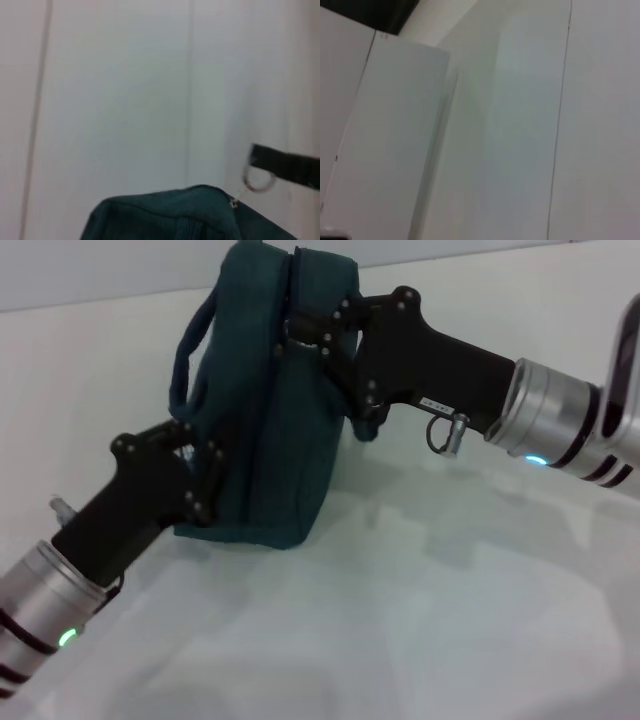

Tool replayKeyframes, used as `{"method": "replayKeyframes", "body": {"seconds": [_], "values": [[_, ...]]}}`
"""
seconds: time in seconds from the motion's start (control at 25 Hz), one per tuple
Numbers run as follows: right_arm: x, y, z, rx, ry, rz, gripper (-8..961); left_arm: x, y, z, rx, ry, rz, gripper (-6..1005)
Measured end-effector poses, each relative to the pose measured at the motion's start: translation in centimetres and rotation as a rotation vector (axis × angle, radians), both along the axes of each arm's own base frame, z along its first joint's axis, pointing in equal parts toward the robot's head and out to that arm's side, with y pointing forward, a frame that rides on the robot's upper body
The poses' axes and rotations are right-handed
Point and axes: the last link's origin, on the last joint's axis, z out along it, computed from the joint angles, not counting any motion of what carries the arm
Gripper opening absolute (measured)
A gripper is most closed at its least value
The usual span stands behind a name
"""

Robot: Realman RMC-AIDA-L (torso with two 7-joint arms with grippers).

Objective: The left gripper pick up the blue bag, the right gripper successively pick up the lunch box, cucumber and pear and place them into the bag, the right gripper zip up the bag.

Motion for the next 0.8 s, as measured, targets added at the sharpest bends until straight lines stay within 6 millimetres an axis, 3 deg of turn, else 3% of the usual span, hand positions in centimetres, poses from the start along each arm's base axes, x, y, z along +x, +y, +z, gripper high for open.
{"method": "replayKeyframes", "body": {"seconds": [0.16,0.36,0.8], "values": [[-0.1,-0.8,0.0,-0.022,0.029,0.023,8,-0.1,-0.8,0.1,0.022,0.036,-0.062,157],[-0.4,-1.6,-0.8,-0.06,0.029,0.047,8,-1.1,-1.7,1.9,0.059,0.039,-0.113,97],[0.7,-0.4,0.2,-0.021,0.095,-0.065,7,-2.7,-1.7,2.9,0.048,0.096,-0.09,55]]}}
